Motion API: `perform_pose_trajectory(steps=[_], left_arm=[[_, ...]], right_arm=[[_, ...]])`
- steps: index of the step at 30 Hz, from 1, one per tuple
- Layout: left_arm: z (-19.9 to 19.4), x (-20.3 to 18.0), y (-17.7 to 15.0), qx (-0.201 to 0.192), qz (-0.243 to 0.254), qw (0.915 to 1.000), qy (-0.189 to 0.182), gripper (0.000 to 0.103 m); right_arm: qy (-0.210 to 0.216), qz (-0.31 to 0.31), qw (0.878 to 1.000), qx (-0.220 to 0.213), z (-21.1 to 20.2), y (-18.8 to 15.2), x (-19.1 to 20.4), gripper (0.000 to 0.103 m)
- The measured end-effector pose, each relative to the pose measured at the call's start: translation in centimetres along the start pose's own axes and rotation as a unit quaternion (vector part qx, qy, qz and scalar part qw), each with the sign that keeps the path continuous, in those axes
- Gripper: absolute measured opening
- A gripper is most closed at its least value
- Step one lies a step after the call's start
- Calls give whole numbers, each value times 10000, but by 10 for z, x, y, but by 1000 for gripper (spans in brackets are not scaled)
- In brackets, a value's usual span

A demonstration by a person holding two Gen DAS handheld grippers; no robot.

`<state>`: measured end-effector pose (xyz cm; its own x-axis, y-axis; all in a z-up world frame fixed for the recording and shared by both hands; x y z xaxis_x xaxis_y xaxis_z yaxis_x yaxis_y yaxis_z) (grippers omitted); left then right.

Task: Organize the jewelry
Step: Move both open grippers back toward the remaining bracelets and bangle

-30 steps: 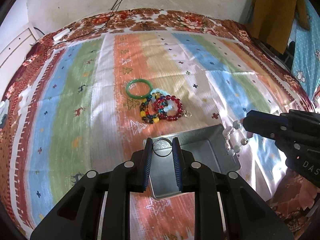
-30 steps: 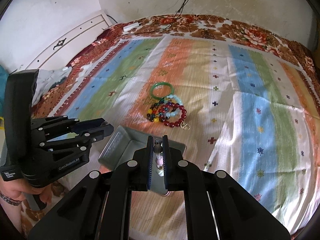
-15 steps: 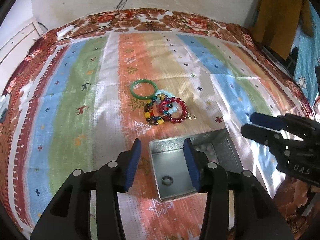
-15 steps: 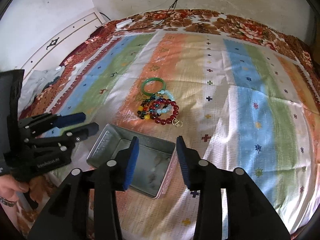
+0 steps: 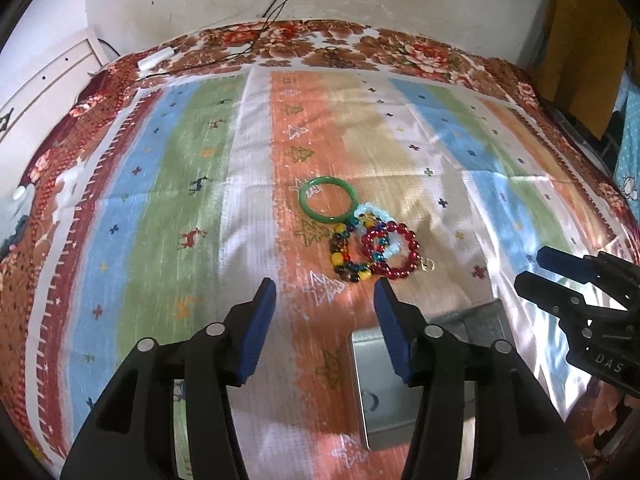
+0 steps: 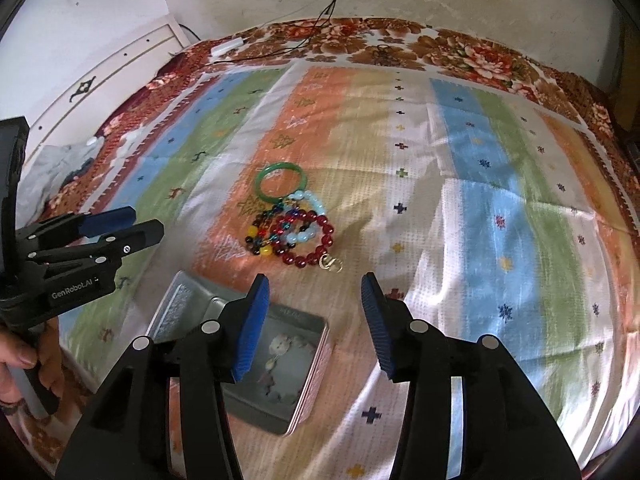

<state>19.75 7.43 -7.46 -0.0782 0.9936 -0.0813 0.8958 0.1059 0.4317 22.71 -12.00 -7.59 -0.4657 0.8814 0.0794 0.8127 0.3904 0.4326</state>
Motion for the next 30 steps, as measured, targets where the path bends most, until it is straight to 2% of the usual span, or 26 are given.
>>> perform_pose_trajectory(steps=[3, 8, 14, 18, 30], left_arm=[[6, 1, 4, 115, 0, 9999, -39, 53], [7, 6, 16, 29, -82, 9999, -84, 56], [23, 10, 24, 161, -87, 9998, -36, 57], [36, 16, 32, 304, -268, 9990, -173, 57], [67, 25, 50, 452, -244, 9987, 66, 58]], right_arm=[[-52, -2, 10000, 78, 9, 6, -3, 48], [-133, 17, 9998, 144, 20, 13, -9, 48], [-27, 85, 9997, 225, 33, 23, -11, 48], [-28, 38, 9996, 293, 45, 28, -8, 48], [8, 51, 9984, 564, 76, 41, -12, 48]])
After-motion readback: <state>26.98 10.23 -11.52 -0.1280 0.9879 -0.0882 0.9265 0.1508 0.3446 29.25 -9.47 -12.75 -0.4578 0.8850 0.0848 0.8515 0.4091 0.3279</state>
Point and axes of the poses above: each gripper's, at about its wrist camera, not at the fingertips, and z roughly the way its jaws point, x to its left, y to its top, the point moved 5 cm from there along z, roughly the way its jaws point, and after that the axes turned 9 degrees about x, right-handed, at the moved point
